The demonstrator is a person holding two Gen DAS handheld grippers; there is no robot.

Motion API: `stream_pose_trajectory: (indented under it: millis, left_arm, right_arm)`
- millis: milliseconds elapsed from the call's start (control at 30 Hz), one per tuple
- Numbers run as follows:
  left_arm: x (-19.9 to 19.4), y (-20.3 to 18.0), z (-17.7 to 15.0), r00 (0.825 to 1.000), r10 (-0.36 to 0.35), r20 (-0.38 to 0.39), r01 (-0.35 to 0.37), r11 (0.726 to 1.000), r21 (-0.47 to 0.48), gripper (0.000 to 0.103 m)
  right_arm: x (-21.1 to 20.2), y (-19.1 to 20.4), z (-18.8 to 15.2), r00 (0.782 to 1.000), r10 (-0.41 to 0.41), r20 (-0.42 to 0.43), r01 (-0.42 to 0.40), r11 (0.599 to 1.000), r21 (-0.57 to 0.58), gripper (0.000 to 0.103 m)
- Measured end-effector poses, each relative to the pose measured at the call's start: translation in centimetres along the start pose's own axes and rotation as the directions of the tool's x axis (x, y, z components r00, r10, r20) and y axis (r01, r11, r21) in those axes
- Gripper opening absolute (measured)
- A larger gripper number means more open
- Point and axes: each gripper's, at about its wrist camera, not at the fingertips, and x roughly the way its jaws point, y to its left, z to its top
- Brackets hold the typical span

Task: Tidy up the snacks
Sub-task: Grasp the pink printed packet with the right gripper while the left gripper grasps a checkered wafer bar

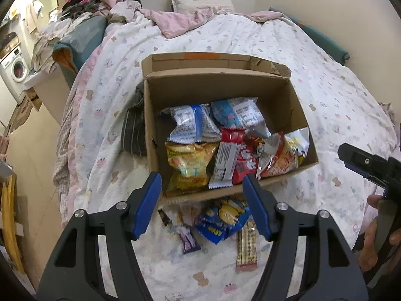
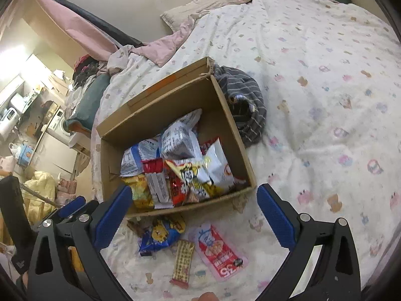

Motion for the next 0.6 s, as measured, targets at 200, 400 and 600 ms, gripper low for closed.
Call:
stream_pose_trajectory:
  millis: [200,400,600]
  left_arm:
    - [-0.6,1.1,-1.8,1.000,0.013,-0.011,-0.014,0.999,-0.042,0.064]
    - [-0.2,2.2,-3.7,0.998,0.026,-0.054,-0.028,0.998,-0.051,0.064]
    - [-0.2,3.5,-4.7,0.995,0.075,-0.072,-0.078,0.996,-0.047,0.064]
  right_arm:
    - [-1.4,-0.6,-1.4,1.000,0.000,0.009,0.000,1.000,0.018,0.102]
    - [-0.7,-1.9,-3.3,0.997,-0.011,-0.070,0.014,0.999,0.041,0.102]
    - [4.0,-0.3,-5.8,0.950,-0.114,-0.291,0.073,0.986,-0.148,0.102]
